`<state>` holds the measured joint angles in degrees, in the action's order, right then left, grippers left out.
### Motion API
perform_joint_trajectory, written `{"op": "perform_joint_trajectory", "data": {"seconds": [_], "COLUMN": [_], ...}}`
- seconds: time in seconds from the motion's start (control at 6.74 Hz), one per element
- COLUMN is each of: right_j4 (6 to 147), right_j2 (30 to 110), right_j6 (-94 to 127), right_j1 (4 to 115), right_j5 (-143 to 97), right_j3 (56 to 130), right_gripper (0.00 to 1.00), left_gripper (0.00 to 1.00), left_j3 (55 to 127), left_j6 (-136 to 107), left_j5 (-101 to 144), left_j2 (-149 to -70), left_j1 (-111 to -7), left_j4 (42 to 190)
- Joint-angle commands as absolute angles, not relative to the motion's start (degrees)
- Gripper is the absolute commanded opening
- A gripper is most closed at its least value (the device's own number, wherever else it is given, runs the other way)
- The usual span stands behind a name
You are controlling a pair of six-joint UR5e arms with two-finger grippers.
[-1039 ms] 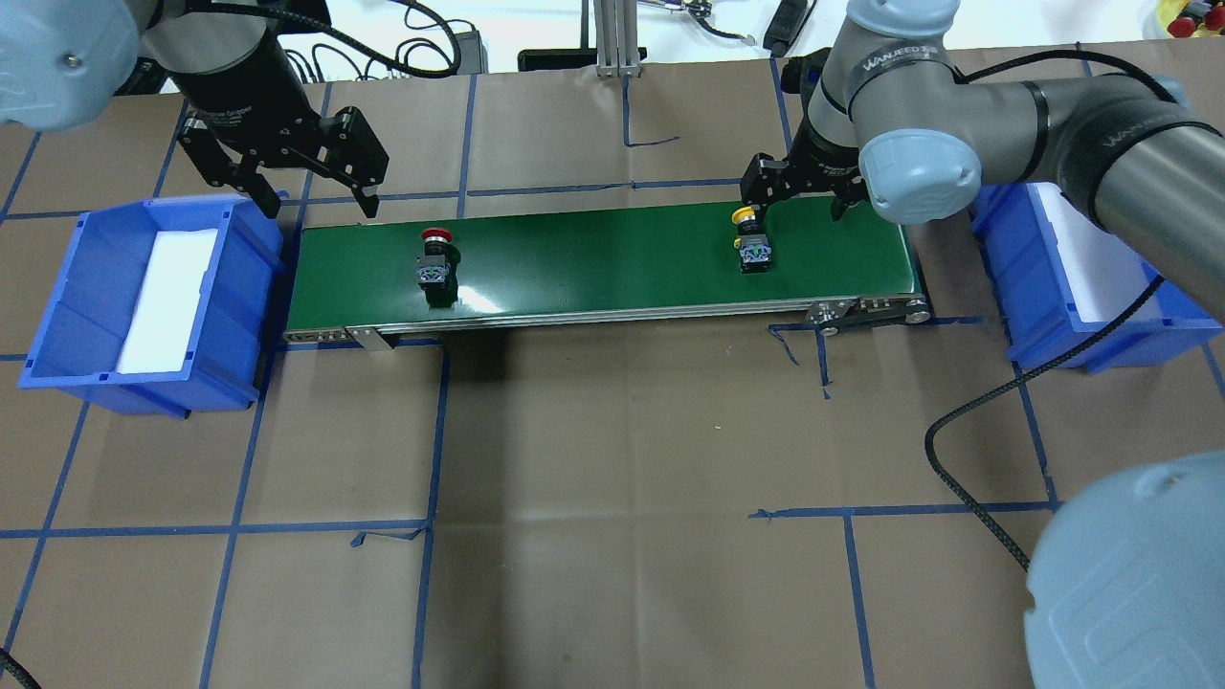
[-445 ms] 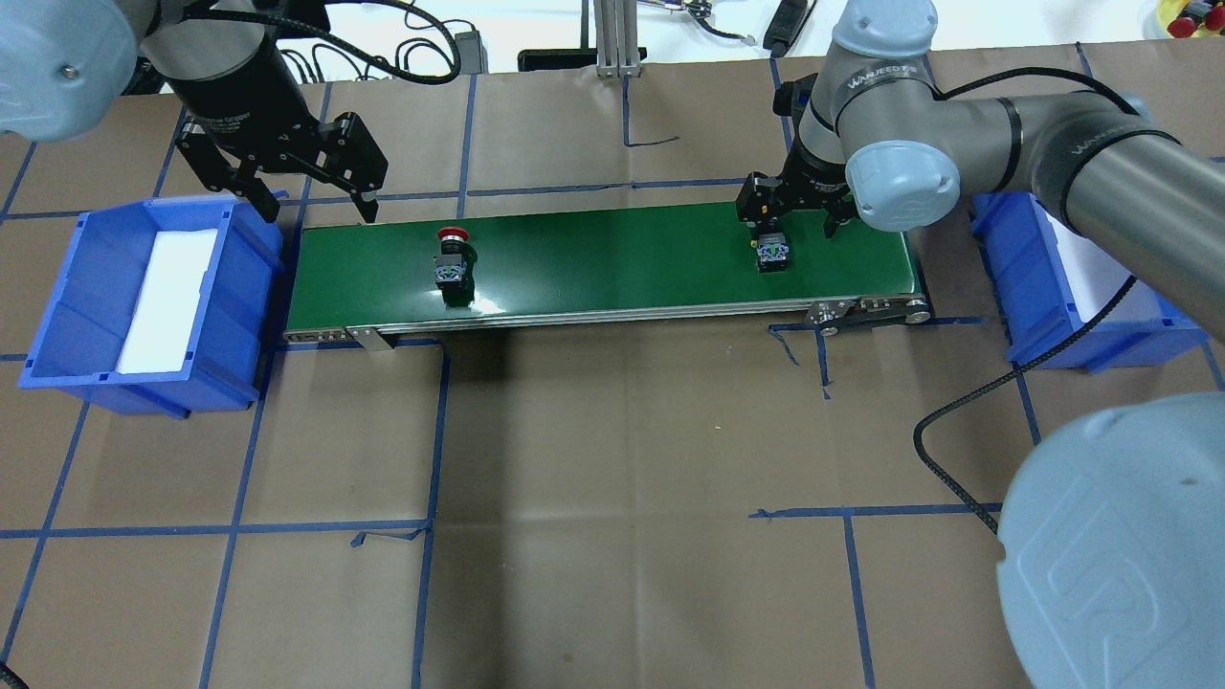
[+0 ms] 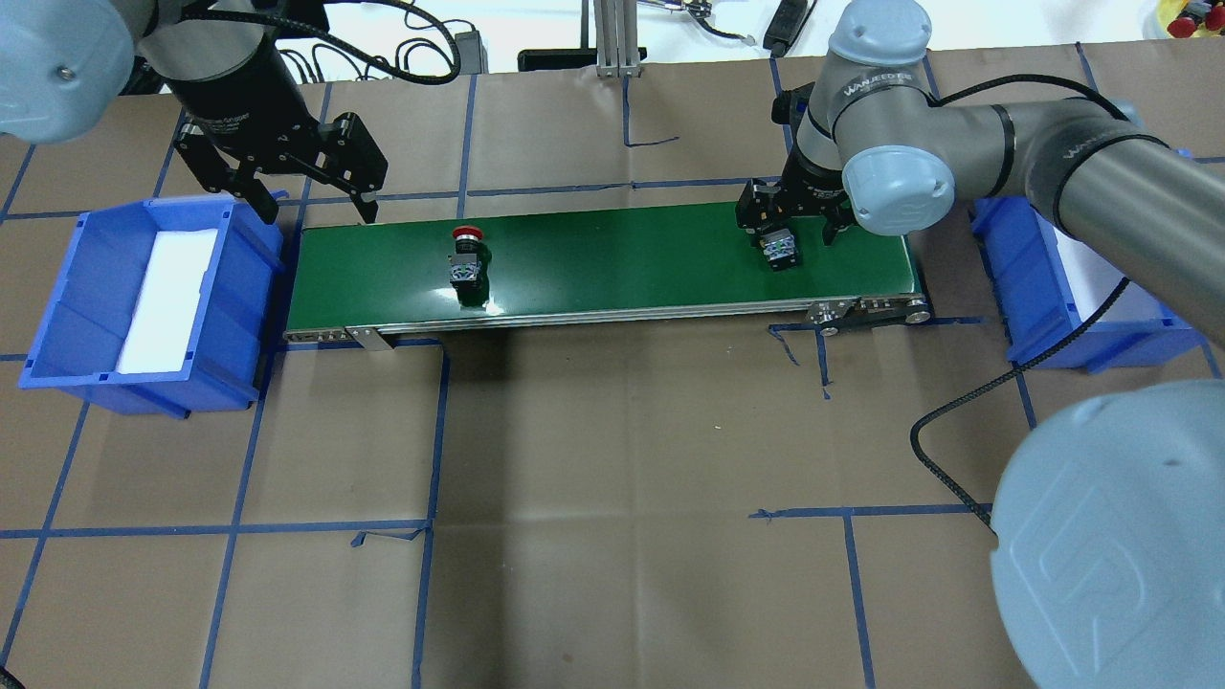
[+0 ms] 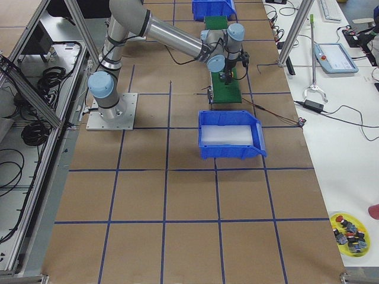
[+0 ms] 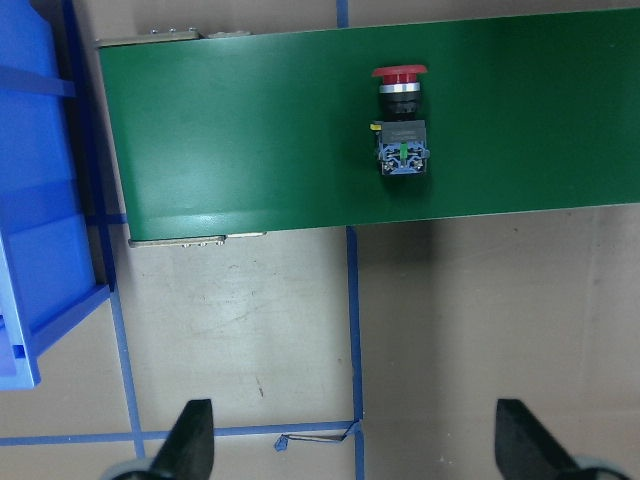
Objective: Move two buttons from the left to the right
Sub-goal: 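Grasp the yellow button on the conveyor with the right gripper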
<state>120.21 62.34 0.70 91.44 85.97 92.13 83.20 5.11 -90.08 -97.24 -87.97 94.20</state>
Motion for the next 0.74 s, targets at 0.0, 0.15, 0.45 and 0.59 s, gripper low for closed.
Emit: {"op": "perform_joint_trajectory", "data": {"seconds": [0.0, 0.15, 0.45, 0.59], "right_j4": [120.2, 120.1, 119.0, 118.0], "right_j2": [61.8, 61.9, 62.9, 64.0], "right_j6": [0.7, 0.8, 0.7, 0.7], "right_j1": [91.4, 91.4, 91.2, 90.8], "right_j5": [86.0, 86.1, 86.8, 86.9], "right_j3": [91.9, 91.8, 91.8, 91.7], "right_gripper": [0.93, 0.66, 0.06, 0.03], "left_gripper": [1.0, 1.0, 1.0, 1.0], "left_j3": [84.3, 86.9, 88.7, 88.1], "left_j6": [5.4, 5.8, 5.9, 5.9], "left_j5": [-90.3, -90.3, -90.2, -90.2], "left_j2": [-96.9, -95.3, -94.5, -94.7], "left_j1": [-88.1, -88.1, -87.9, -87.8], "left_j4": [94.4, 93.7, 91.0, 91.0]}}
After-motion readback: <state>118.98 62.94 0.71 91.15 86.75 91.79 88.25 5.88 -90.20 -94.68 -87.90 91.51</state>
